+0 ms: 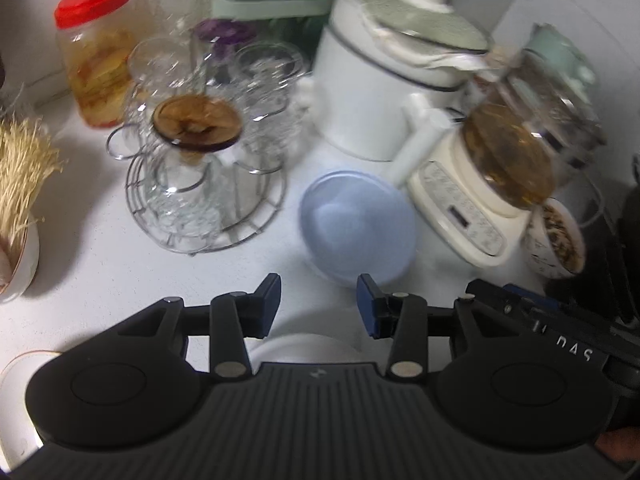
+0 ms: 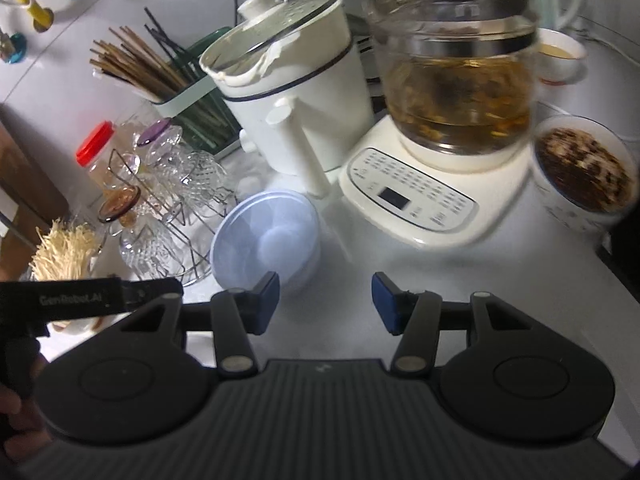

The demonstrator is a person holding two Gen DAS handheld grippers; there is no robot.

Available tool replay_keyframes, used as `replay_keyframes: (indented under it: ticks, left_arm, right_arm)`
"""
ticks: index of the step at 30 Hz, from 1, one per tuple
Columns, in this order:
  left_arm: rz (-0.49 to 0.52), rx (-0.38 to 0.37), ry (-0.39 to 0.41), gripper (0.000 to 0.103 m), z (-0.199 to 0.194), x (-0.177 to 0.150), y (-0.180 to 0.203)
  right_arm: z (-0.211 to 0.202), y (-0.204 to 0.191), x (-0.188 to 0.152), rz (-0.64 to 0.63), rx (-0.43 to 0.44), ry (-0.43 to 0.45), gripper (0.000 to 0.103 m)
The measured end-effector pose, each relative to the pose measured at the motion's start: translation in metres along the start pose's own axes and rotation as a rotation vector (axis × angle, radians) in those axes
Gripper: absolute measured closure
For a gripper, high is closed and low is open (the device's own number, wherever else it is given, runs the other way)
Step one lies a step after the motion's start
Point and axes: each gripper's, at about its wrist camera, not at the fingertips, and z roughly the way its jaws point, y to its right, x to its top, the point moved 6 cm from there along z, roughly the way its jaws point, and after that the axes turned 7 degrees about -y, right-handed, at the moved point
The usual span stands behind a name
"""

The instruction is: Organize plates and bowls

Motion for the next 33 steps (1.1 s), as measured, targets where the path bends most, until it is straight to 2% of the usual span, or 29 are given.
replay_keyframes:
  ticks: [2, 4, 7, 16, 19, 25, 27, 33]
  left_arm:
    - [-0.049, -0.027, -0.008, 0.055, 0.008, 0.003, -0.007]
    - [-0.074, -0.01, -0.004, 0.055, 0.015, 0.005, -0.011]
    - [-0.112, -0.029, -0.003, 0.055, 0.024, 0.007, -0.012]
    - [-0.168, -0.028, 0.011, 0.057, 0.054, 0.016, -0.016]
    - [-0.197, -0.04, 0.02, 0.065, 0.06, 0.017, -0.017]
    - [-0.228, -0.05, 0.024, 0.082, 0.071, 0.017, -0.015]
    - [-0.226, -0.056, 0.026, 0.085, 0.074, 0.016, -0.012]
    - [-0.211, -0.041, 0.015, 0.086, 0.077, 0.017, -0.002]
  right_arm:
    - [0.011, -0.002, 0.007, -0.019, 0.01, -0.007, 0.049]
    - [0.021, -0.003, 0.014, -0.045, 0.004, -0.004, 0.049]
    - [0.033, -0.006, 0.022, -0.101, -0.01, 0.017, 0.049]
    - [0.083, -0.004, 0.03, -0.138, 0.038, -0.09, 0.049]
    - [0.093, -0.006, 0.029, -0.157, 0.05, -0.123, 0.056]
    - [0.105, -0.006, 0.036, -0.143, 0.09, -0.147, 0.077]
    - [0.108, -0.007, 0.037, -0.157, 0.095, -0.155, 0.083]
    - [0.11, -0.007, 0.047, -0.177, 0.077, -0.176, 0.087]
